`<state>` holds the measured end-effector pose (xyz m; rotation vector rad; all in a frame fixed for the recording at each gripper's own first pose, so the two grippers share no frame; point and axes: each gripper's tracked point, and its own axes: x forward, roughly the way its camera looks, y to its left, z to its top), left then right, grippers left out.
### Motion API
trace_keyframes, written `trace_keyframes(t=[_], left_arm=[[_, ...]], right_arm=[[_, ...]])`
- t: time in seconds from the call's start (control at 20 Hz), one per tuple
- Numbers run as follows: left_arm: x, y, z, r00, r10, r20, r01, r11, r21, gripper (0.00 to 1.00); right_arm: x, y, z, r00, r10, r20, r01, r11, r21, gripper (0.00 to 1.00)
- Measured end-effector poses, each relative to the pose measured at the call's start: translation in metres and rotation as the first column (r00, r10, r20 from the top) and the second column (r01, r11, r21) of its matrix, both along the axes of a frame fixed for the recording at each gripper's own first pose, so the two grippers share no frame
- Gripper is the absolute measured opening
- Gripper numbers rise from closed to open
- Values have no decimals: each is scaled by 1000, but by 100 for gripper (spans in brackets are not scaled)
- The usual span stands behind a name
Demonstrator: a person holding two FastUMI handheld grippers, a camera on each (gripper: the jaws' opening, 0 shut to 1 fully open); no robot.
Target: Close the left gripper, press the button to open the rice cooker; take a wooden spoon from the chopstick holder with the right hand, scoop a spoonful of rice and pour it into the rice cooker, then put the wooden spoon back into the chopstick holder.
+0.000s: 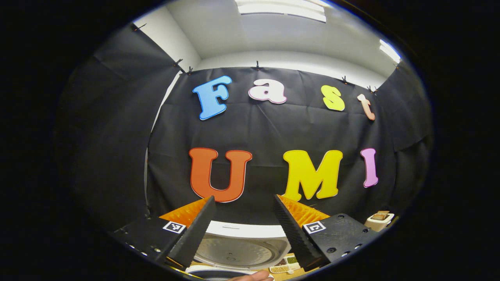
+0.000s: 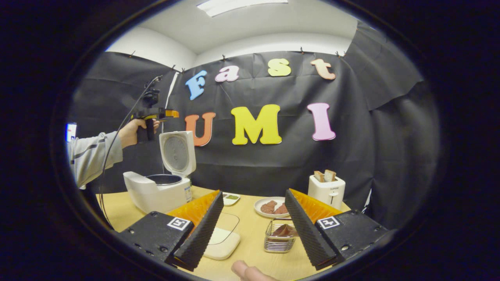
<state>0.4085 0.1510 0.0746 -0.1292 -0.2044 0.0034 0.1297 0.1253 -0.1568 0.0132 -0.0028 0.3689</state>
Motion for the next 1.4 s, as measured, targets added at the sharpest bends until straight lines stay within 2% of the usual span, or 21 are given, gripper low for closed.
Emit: trace_keyframes(t=[0.15, 0.3, 0.35, 0.4, 0.45, 0.65, 0.9, 1.15, 1.2, 1.35, 1.4], left_arm=[[29, 8, -8, 1000, 9, 17, -9, 1000, -5, 94], [63, 12, -53, 989, 48, -140, -44, 998, 33, 94], [67, 17, -65, 980, 83, -180, -69, 994, 81, 94], [70, 14, -60, 984, 75, -160, -65, 996, 67, 96], [64, 12, -60, 980, 63, -187, -54, 997, 53, 98], [57, 10, -62, 966, 49, -254, -27, 996, 91, 98], [2, 15, -75, 946, 53, -320, -20, 994, 107, 97], [-43, 14, -99, 920, 61, -388, -18, 993, 113, 97], [-52, 9, -109, 912, 46, -408, 2, 993, 116, 97], [-82, 8, -163, 849, 35, -527, 41, 990, 131, 94], [-91, 10, -174, 834, 44, -549, 34, 991, 132, 92]], right_arm=[[3, 11, -5, 1000, 13, 0, -13, 1000, -9, 96], [7, 23, -9, 1000, 27, -13, -27, 1000, -10, 96], [7, 27, -12, 999, 29, -19, -29, 1000, -12, 96], [7, 30, -14, 999, 34, -26, -34, 999, -12, 96], [6, 35, -16, 998, 44, -36, -45, 999, -8, 96], [5, 39, -19, 996, 52, -67, -51, 999, 20, 96], [-16, 43, -9, 993, 72, -94, -63, 993, 96, 100], [-50, 37, 3, 996, 71, -52, -67, 995, 75, 100], [-58, 37, 5, 996, 77, -43, -73, 994, 79, 96], [-72, 29, 5, 997, 66, -41, -62, 995, 80, 96], [-76, 29, 4, 997, 65, -46, -61, 995, 84, 100]])
